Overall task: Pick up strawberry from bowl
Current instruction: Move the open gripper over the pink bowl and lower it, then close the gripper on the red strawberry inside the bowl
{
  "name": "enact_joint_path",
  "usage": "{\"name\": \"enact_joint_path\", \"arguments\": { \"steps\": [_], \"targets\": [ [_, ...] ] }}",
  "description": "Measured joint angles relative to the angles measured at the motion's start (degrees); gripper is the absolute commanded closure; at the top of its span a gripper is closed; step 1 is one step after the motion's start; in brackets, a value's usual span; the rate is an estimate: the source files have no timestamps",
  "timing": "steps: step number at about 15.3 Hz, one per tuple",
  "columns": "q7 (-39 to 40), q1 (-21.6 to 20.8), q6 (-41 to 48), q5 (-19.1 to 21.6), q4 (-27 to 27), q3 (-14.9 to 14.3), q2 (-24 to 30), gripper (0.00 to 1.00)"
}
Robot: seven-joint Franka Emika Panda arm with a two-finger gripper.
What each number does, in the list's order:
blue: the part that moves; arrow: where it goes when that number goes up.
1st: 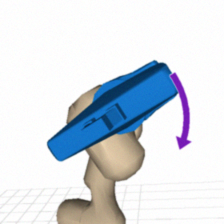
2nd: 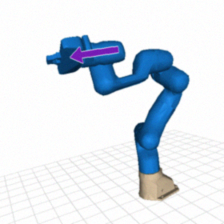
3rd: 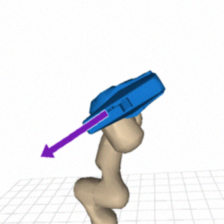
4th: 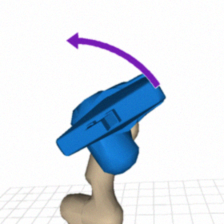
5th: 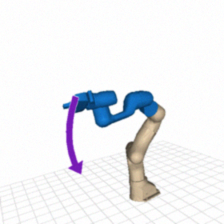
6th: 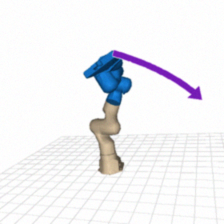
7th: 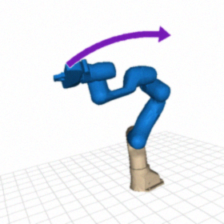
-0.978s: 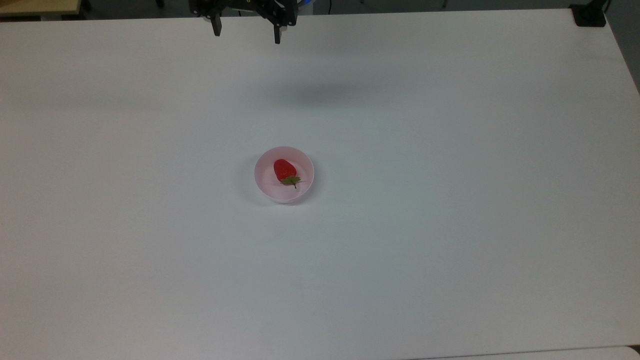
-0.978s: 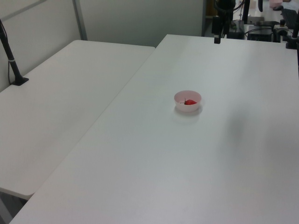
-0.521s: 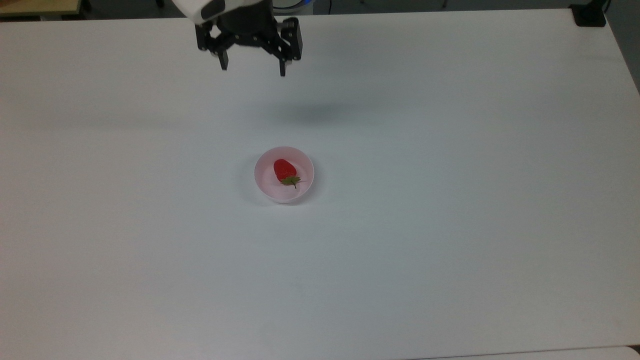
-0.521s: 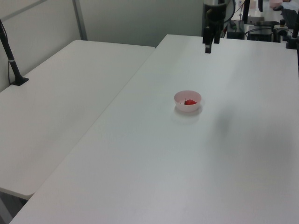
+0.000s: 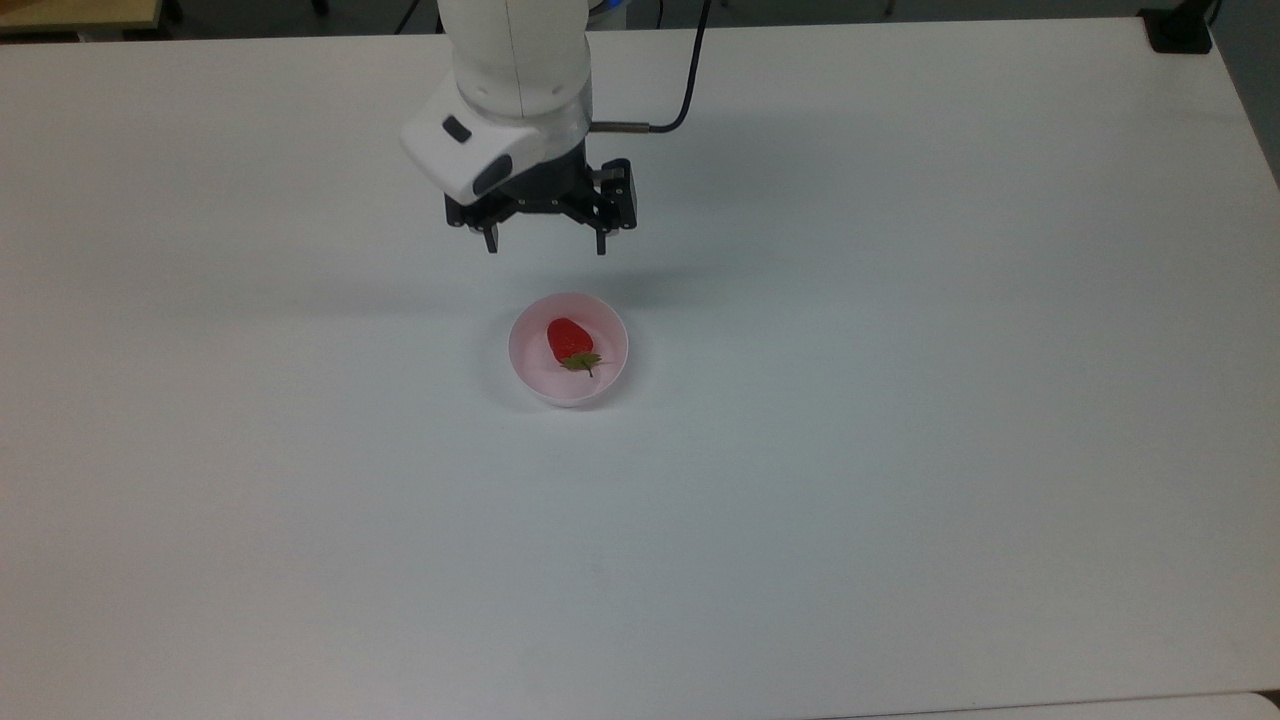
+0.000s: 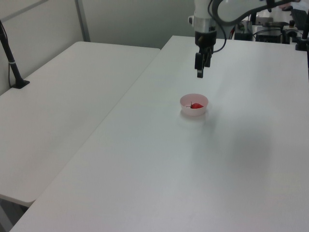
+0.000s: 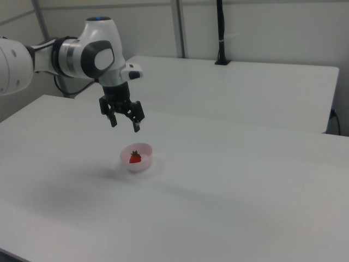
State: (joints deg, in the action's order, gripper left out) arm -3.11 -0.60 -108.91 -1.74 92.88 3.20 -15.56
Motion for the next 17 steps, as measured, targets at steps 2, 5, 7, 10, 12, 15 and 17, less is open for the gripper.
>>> {"name": "enact_joint_path", "arguments": {
  "steps": [2, 5, 7, 10, 12, 15, 17],
  "targets": [
    [2.6, -0.1, 0.0, 0.0, -0.1, 0.0, -2.0, 0.02],
    [5.1, -0.7, -3.0, 0.0, -0.4, 0.0, -5.1, 0.20],
    [5.3, -1.3, -5.5, 0.0, -0.6, 0.0, -6.8, 0.22],
    [5.3, -2.2, -6.1, -1.9, -0.8, 0.0, -8.8, 0.22],
    [5.3, -2.5, -6.4, -3.2, -0.9, 0.0, -9.9, 0.21],
    [5.4, -2.5, -9.2, -4.8, -1.0, 0.0, -11.2, 0.20],
    [5.4, -2.4, -9.5, -5.5, -1.1, -0.1, -11.6, 0.20]
  ]
}}
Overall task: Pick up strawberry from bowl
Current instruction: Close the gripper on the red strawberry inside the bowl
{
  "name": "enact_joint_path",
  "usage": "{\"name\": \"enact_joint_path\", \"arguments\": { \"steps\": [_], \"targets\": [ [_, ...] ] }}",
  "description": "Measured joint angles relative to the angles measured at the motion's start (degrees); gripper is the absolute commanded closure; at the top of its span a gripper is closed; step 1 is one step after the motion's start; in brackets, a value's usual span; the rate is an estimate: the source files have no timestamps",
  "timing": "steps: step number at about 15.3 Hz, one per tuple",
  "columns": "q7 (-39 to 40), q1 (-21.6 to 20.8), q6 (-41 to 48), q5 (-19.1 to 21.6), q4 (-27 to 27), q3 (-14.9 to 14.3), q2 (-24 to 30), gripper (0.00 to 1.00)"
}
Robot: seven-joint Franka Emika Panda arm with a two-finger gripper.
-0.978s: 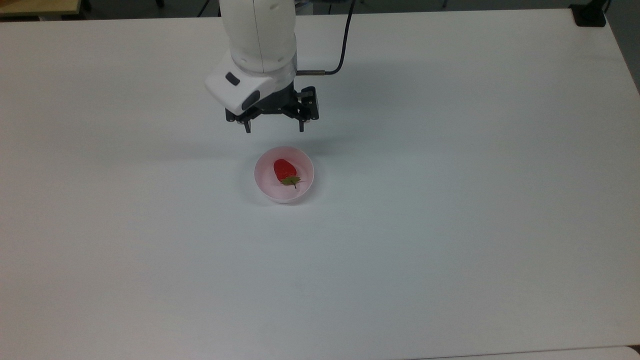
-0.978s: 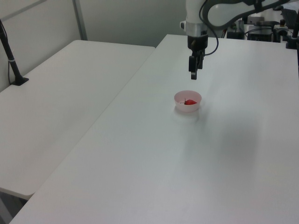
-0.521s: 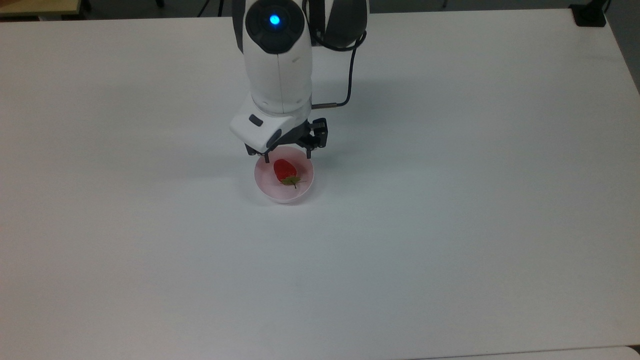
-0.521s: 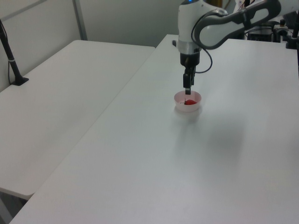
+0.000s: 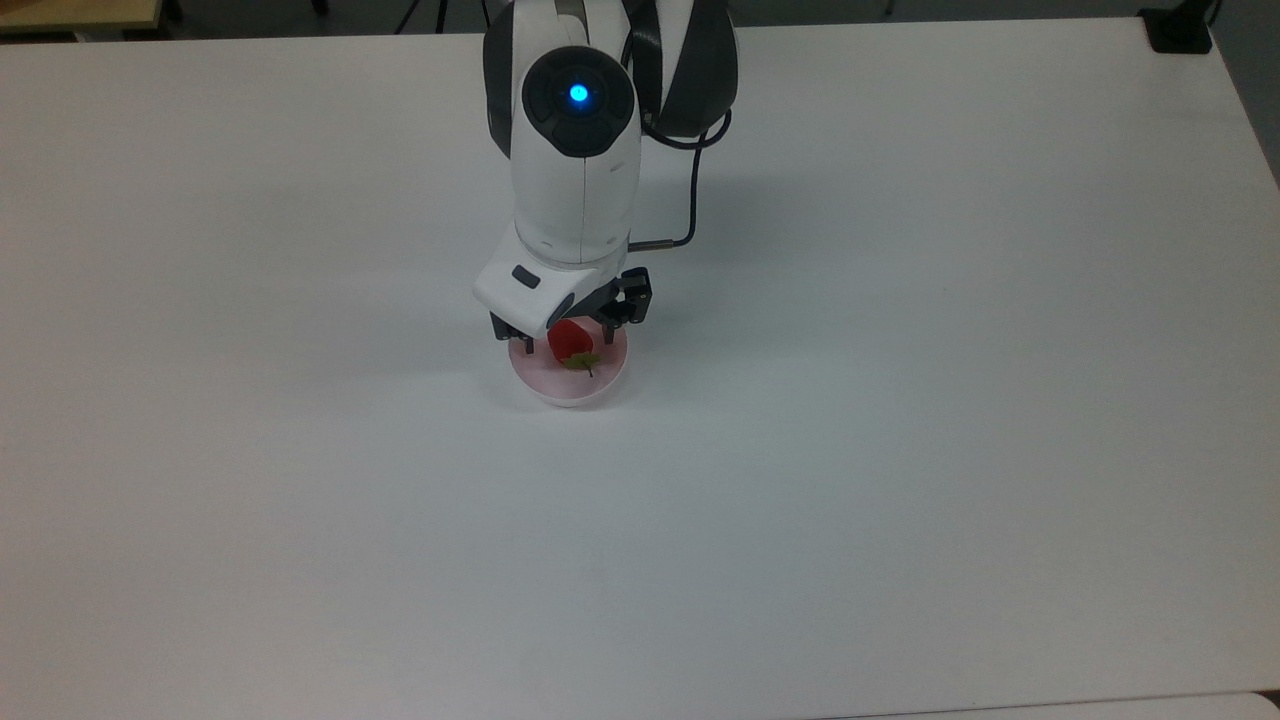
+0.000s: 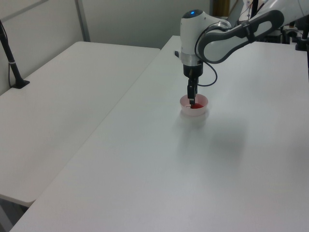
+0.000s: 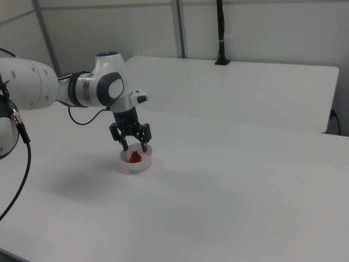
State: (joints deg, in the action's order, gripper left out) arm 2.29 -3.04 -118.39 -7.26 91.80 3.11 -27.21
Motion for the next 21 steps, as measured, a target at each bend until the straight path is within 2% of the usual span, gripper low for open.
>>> {"name": "enact_joint_path", "arguments": {
  "steps": [8, 9, 11, 14, 16, 18, 21],
  "targets": [
    [0.6, 0.0, 0.0, -1.2, 0.0, 0.0, -1.4, 0.23],
    [0.6, 0.0, 0.0, -1.7, 0.0, 0.0, -1.6, 0.34],
    [0.7, -0.1, 0.0, -2.5, 0.1, 0.0, -1.9, 0.40],
    [0.7, -0.1, 0.0, -2.8, 0.5, 0.0, -2.2, 0.48],
    [0.8, -0.3, 0.0, -3.1, 0.8, 0.0, -2.5, 0.48],
    [0.8, -0.3, 0.0, -3.1, 0.8, 0.0, -2.7, 0.58],
    [0.8, -0.3, 0.0, -3.1, 0.7, 0.0, -2.7, 0.65]
  ]
}}
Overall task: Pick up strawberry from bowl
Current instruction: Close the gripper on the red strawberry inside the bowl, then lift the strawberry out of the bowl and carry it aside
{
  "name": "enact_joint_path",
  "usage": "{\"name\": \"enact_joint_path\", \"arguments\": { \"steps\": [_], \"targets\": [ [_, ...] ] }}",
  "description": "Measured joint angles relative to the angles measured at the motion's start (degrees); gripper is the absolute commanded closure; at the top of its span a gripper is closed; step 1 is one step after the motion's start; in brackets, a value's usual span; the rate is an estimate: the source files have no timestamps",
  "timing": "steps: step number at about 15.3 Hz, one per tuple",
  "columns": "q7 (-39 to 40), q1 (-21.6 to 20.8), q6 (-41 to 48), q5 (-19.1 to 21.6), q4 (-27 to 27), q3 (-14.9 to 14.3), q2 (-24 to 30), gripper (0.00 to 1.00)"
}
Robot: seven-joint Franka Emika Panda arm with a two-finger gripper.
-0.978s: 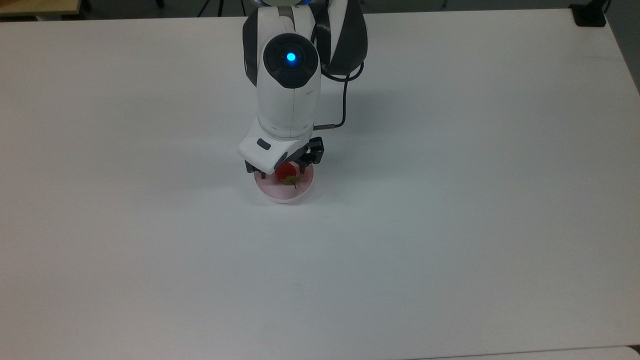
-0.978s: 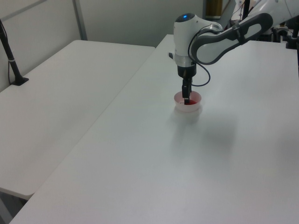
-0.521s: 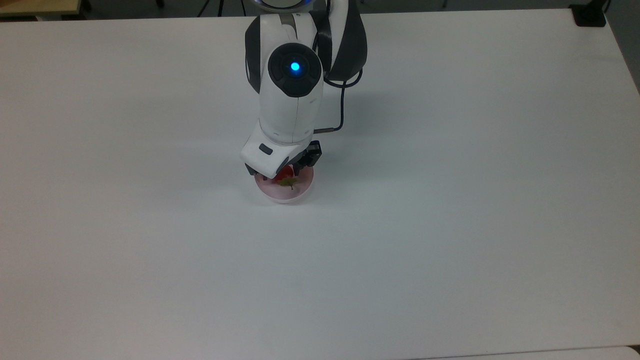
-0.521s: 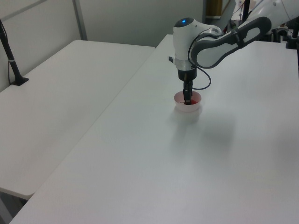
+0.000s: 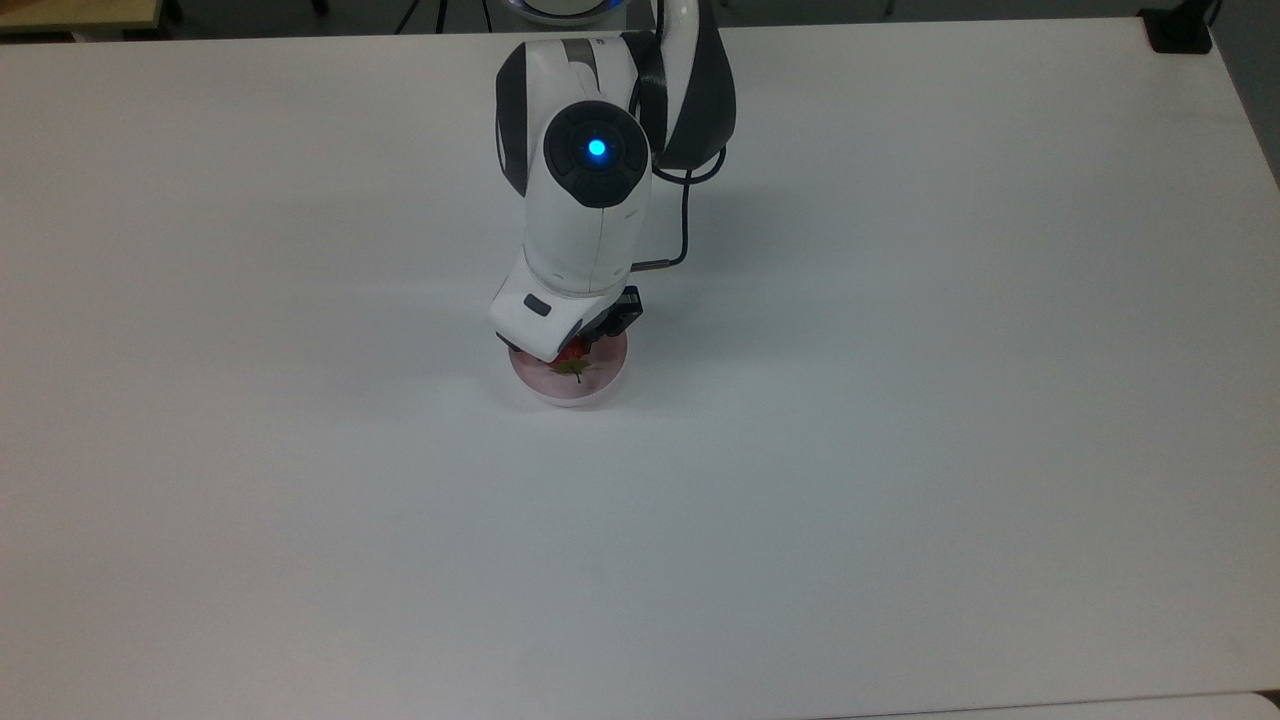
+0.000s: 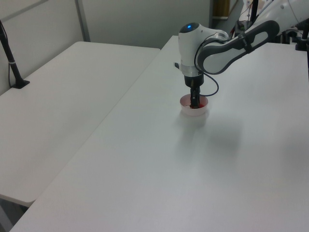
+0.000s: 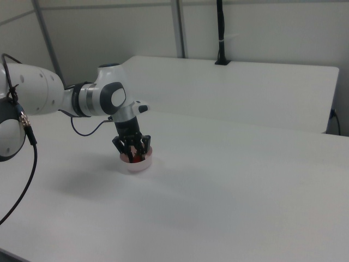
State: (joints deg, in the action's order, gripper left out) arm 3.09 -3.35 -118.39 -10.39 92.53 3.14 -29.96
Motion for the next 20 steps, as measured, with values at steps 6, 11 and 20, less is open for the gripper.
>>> {"name": "enact_joint_path", "arguments": {
  "steps": [6, 11, 20],
  "targets": [
    [0.0, 0.1, 0.0, 0.0, -0.7, 0.0, 0.4, 0.65],
    [0.0, 0.4, 1.9, 0.0, -1.5, -0.1, 4.3, 0.65],
    [7.1, 10.9, 4.1, 0.0, -1.6, -0.9, 6.7, 0.64]
  ]
}}
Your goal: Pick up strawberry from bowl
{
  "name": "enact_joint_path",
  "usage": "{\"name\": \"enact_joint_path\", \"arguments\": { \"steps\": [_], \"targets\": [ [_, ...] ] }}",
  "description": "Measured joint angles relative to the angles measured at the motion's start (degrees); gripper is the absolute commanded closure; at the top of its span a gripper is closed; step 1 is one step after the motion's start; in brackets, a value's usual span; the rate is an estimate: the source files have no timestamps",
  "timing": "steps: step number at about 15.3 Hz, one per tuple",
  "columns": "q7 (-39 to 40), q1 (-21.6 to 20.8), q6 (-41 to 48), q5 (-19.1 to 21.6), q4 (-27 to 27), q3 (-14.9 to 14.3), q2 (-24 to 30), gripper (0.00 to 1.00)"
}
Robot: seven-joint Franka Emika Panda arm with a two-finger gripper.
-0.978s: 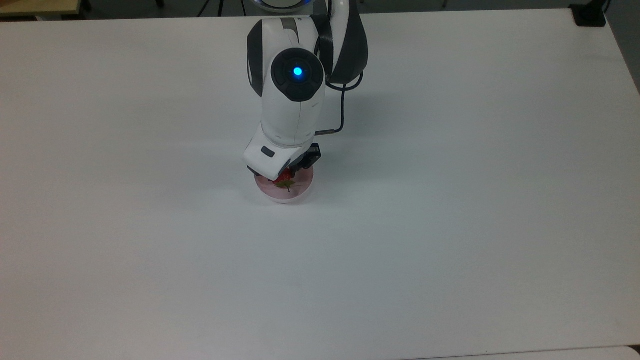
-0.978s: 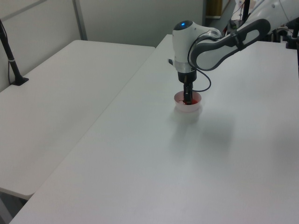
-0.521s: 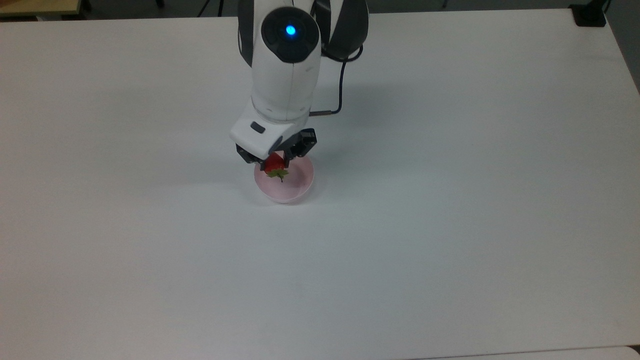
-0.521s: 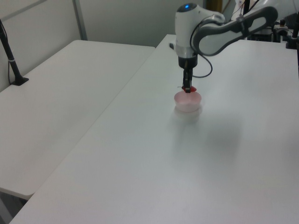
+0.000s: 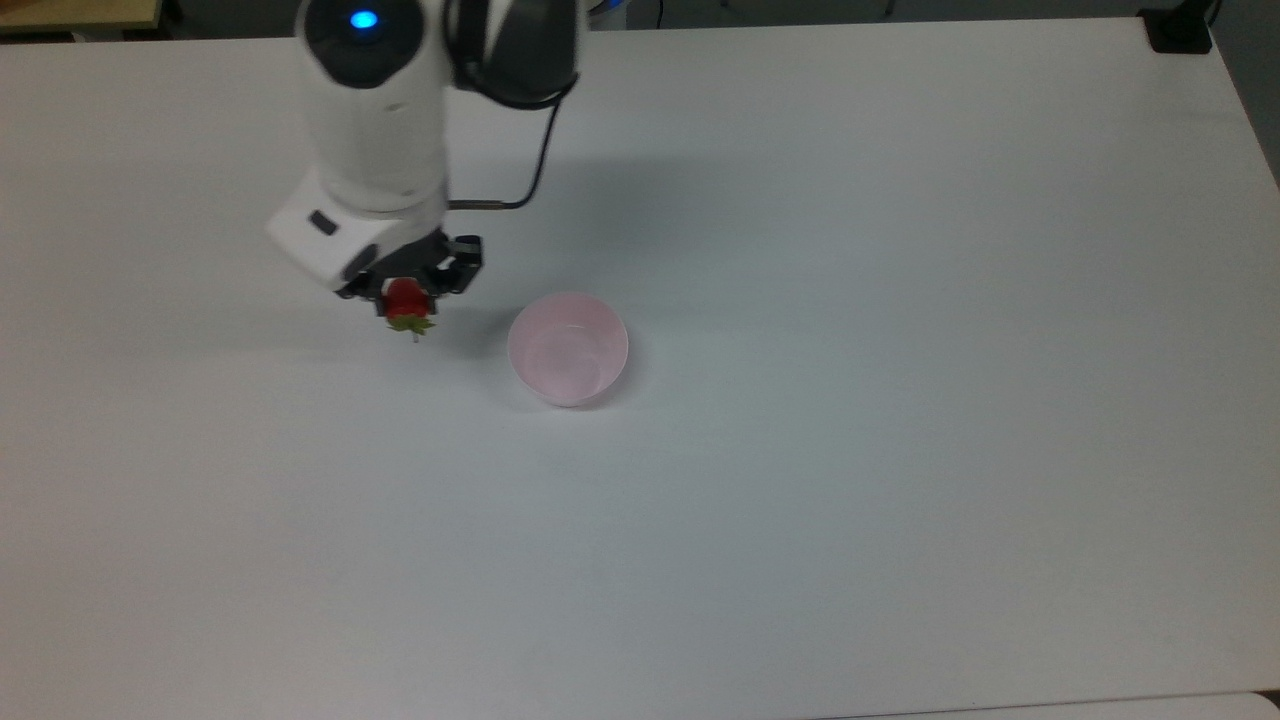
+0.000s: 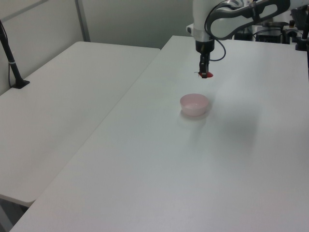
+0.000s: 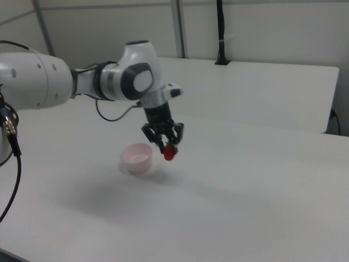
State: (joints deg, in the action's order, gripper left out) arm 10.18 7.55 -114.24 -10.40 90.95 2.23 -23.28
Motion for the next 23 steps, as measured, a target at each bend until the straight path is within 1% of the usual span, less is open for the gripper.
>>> {"name": "enact_joint_path", "arguments": {
  "steps": [2, 4, 5, 6, 7, 9, 10, 11, 13, 14, 15, 16, 17, 20, 23],
  "targets": [
    [2.2, 3.1, -1.0, 0.0, 0.0, -0.1, -0.9, 0.63],
    [2.7, 5.3, -6.0, 0.0, 0.1, -0.2, -2.1, 0.63],
    [2.7, 6.0, -7.6, 0.0, 0.1, -0.2, -2.8, 0.57],
    [2.7, 6.5, -8.6, 0.0, 0.1, -0.2, -3.7, 0.49],
    [2.7, 6.9, -9.6, 0.0, 0.1, -0.2, -4.6, 0.46],
    [2.7, 7.4, -13.4, 0.0, 0.0, -0.2, -6.7, 0.44],
    [2.7, 7.4, -14.0, 0.0, 0.0, -0.2, -7.1, 0.35],
    [2.7, 7.4, -14.2, 0.0, 0.0, -0.2, -7.4, 0.16],
    [2.7, 7.5, -14.3, -0.3, -0.1, -0.3, -7.6, 0.11],
    [2.7, 7.6, -14.3, -0.4, -0.3, -0.4, -7.5, 0.06],
    [2.7, 7.7, -14.3, -0.4, -0.7, -0.4, -7.3, 0.02],
    [2.7, 7.8, -14.2, -0.4, -1.0, -0.4, -6.8, 0.00],
    [2.7, 7.8, -13.3, -0.4, -1.2, -0.3, -6.0, 0.00],
    [2.4, 7.3, -7.6, -0.4, -1.8, 0.1, -2.6, 0.00],
    [-0.8, 4.9, 0.0, -0.4, -2.1, 0.6, 2.3, 0.00]
  ]
}}
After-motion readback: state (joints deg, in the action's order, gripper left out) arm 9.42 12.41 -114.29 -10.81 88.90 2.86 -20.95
